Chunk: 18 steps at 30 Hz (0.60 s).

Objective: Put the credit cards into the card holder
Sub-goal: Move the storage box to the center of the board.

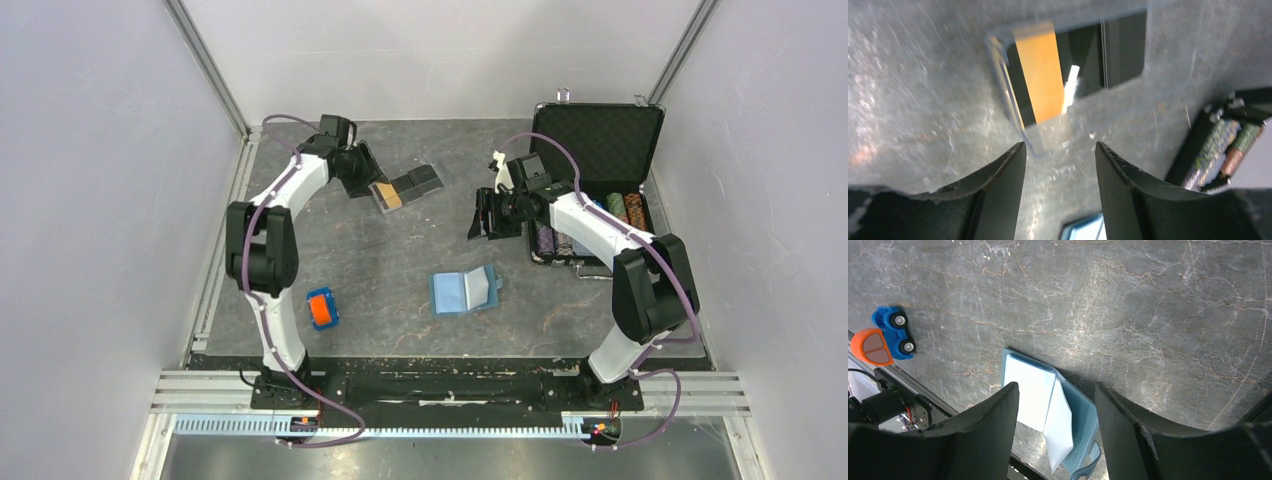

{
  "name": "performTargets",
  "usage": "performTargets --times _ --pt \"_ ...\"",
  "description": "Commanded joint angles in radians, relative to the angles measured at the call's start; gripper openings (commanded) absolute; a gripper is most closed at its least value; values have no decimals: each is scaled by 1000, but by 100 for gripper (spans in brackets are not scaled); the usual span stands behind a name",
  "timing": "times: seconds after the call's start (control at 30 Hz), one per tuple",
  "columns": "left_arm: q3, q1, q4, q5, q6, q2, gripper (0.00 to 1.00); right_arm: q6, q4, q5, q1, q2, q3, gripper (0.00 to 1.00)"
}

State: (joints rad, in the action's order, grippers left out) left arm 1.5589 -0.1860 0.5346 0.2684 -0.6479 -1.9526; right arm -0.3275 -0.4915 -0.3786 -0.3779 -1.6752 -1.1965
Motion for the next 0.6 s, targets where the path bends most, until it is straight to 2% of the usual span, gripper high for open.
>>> performTargets --times 0.0,0.13,0.33,0.57 --pt "177 -1 116 -136 -1 -133 59 30 -10 -28 -3 4 -16 60" --pt "263 -1 178 -172 5 -226 56 32 -12 -37 -3 12 -5 61" --pt "260 -4 205 -169 21 -272 47 41 -21 -39 1 23 6 61" --pt "203 -20 205 -149 93 -235 20 45 -24 -41 5 27 0 61"
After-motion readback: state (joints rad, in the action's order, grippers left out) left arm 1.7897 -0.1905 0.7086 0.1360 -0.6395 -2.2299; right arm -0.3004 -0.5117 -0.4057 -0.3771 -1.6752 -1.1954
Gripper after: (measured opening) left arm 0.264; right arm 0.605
